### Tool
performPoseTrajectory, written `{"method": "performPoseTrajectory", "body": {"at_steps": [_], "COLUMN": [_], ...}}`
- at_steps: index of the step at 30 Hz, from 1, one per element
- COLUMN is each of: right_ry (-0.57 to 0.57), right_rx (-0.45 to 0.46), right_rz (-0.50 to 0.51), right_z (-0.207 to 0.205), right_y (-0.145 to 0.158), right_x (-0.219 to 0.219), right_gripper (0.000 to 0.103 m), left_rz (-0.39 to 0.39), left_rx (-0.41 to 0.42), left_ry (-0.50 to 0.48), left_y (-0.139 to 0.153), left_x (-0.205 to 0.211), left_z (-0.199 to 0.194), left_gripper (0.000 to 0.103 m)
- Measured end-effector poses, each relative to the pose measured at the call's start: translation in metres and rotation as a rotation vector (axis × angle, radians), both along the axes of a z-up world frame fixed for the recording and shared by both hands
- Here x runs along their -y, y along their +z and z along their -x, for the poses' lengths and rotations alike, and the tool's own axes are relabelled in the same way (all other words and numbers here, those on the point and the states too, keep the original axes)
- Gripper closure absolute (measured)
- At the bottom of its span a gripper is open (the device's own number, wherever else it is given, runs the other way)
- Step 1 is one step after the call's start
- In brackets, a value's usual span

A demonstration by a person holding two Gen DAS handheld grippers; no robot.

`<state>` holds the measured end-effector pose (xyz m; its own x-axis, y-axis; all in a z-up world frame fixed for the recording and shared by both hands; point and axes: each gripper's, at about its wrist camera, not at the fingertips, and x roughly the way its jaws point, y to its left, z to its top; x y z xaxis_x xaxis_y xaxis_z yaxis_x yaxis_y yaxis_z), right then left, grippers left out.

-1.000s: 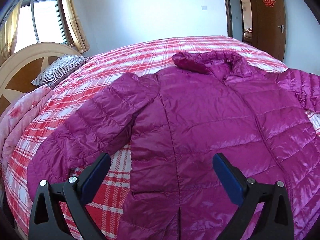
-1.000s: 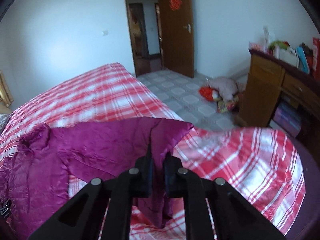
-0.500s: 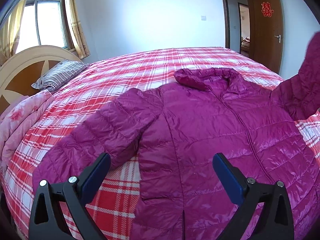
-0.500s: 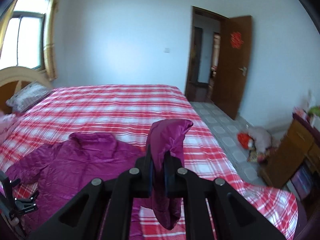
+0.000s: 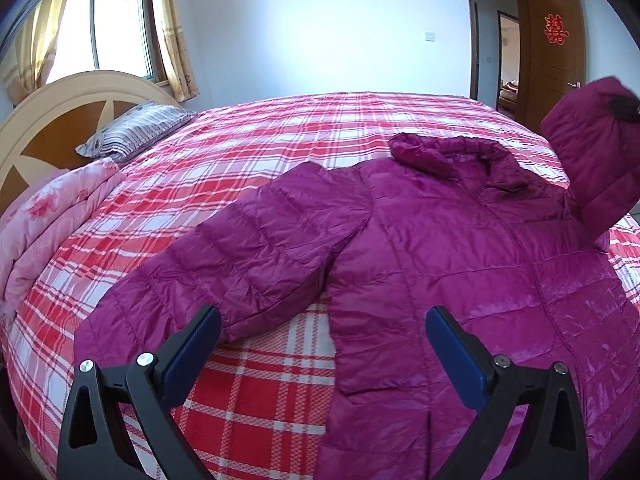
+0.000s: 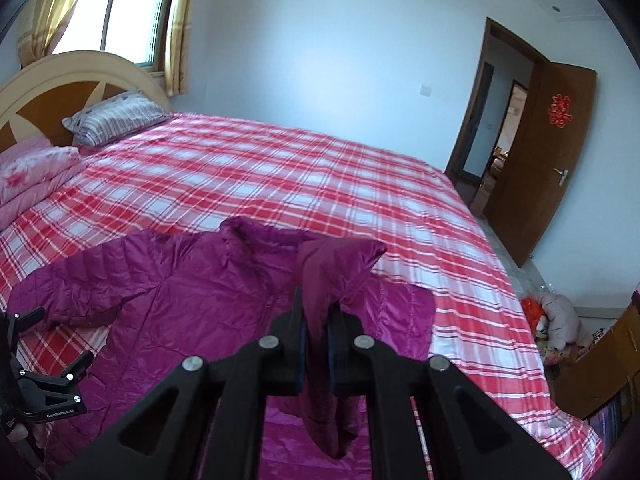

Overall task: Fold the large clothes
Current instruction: 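Lift the sleeve and fold it across the coat body with the right tool, then release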

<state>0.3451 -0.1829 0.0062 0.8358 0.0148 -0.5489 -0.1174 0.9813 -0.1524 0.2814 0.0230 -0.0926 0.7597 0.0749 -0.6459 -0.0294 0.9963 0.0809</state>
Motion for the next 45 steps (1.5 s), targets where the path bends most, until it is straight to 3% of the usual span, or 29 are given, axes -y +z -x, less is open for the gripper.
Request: {"method": "performPoseTrajectory", "body": {"at_steps": [16, 19, 21, 22, 23, 28, 34, 37, 40, 42, 45], "right_ry": [0.067, 0.086, 0.127, 0.154, 0.183, 0.221, 0.131, 0.181, 0.252, 0.226, 0.074], "right_rx": [-0.168, -0.173, -0.173, -0.185, -0.188, -0.098, -0.045, -0.042, 0.007, 0.041, 0.081], "right_rz": [-0.061, -0.094, -0.140, -0.167, -0.192, -0.254, -0.381, -0.468, -0.494, -0.482, -0.434], "right_z": [-0.048, -0.054, -0.055, -0.056, -0.052, -0.029, -0.025, -0.020, -0.006, -0.003, -0.010], "right_y": [-0.072, -0.081, -0.084, -0.086, -0.086, -0.072, -0.065, -0.061, -0.051, -0.046, -0.045], "right_x": [-0.040, -0.049, -0.055, -0.058, -0.062, -0.047, 0.024, 0.036, 0.031, 0.033, 0.053], "right_gripper": [0.092, 0.085, 0.056, 0.021, 0.009, 0.014, 0.017, 0.016, 0.016, 0.016, 0.017], "left_rz": [-0.029, -0.043, -0.050, -0.052, -0.055, -0.018, 0.010, 0.018, 0.001, -0.009, 0.002], "left_rx": [-0.021, -0.022, -0.020, -0.017, -0.013, 0.030, 0.071, 0.063, 0.059, 0.063, 0.091], "left_ry": [0.021, 0.024, 0.024, 0.026, 0.029, 0.036, 0.018, 0.012, 0.001, -0.006, -0.015], "left_y": [-0.004, -0.003, 0.001, 0.003, 0.007, 0.030, 0.046, 0.042, 0.040, 0.043, 0.050], "left_x": [-0.010, -0.009, -0.008, -0.008, -0.008, -0.004, 0.031, 0.042, 0.050, 0.053, 0.057], "left_z": [-0.013, -0.015, -0.017, -0.017, -0.017, -0.024, -0.038, -0.040, -0.038, -0.036, -0.033], "left_gripper": [0.001, 0.001, 0.001, 0.001, 0.001, 0.001, 0.001, 0.001, 0.001, 0.001, 0.001]}}
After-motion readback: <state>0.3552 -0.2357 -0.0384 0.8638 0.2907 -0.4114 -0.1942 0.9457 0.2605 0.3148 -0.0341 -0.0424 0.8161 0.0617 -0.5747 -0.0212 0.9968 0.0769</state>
